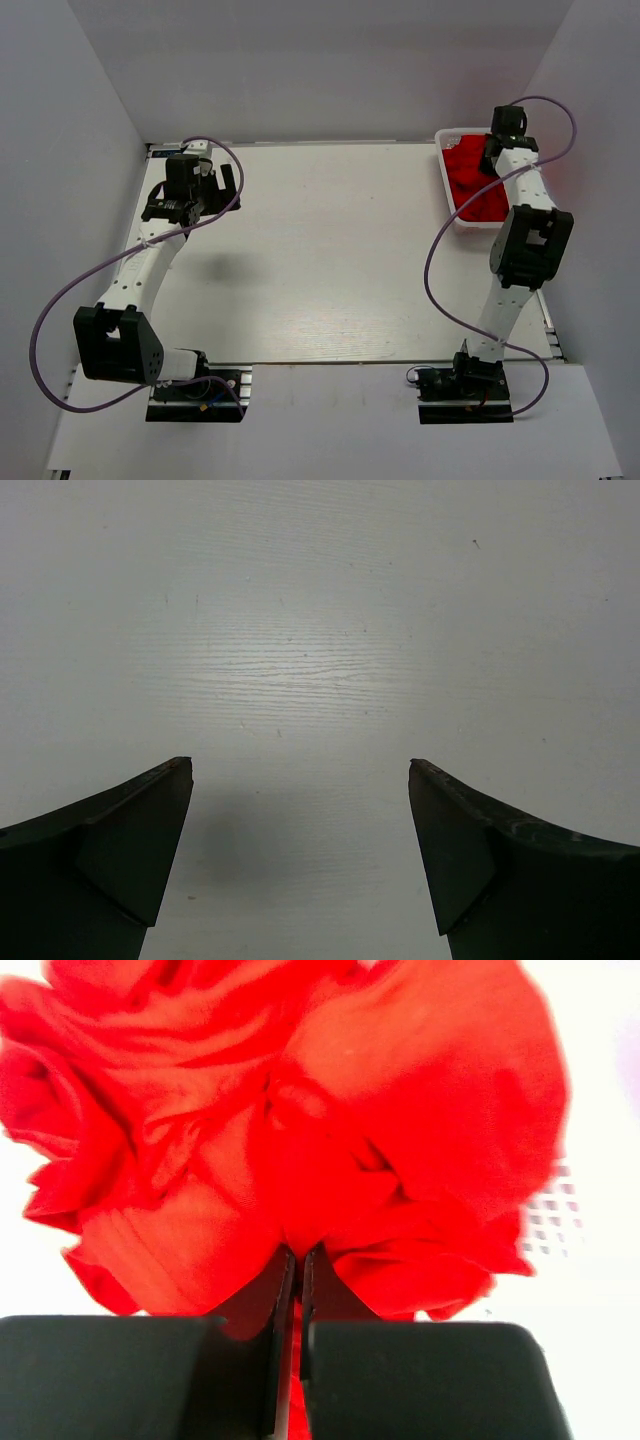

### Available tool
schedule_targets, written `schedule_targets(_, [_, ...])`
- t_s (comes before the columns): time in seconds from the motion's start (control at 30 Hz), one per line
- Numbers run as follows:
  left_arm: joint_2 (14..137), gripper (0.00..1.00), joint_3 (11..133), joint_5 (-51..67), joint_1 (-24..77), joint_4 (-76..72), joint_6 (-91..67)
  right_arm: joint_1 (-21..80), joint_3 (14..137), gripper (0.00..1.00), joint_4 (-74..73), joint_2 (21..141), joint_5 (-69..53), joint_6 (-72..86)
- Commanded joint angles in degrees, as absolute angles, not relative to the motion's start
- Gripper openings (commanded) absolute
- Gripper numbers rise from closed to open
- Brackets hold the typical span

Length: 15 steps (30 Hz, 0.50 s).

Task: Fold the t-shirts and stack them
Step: Grab crumpled tshirt from bin with the right arm

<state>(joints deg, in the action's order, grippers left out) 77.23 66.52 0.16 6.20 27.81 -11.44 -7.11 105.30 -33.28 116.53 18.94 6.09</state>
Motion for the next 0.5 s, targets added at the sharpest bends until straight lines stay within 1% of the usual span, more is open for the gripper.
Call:
schedule_targets(0.0, [76.5,1.0,68.7,3.5,6.4,26.4,-11.1,-7.3,110.3,0.0,-28.5,106.8,19.3,4.6])
schedule_targets(0.03, [75.9,1.0,68.7,4.5,6.4,25.8,-11.1,-7.2,110.4,0.0,-27.7,104.1,19.2,3.6])
schedule_targets(0.2, [75.4,1.0,68.7,6.5,5.9,24.5,-11.1,-7.1,112.8,0.0,-24.5,99.1,16.2,0.3])
schedule_targets(0.43, [74.2,1.0,68.1,8.0,5.9,23.7,-11.1,-6.7,127.0,0.0,-23.6,97.6,7.5,-2.7])
schedule_targets(0.47, [73.7,1.0,68.1,8.7,5.9,23.2,-11.1,-6.6,129.0,0.0,-22.9,97.5,3.4,-2.6])
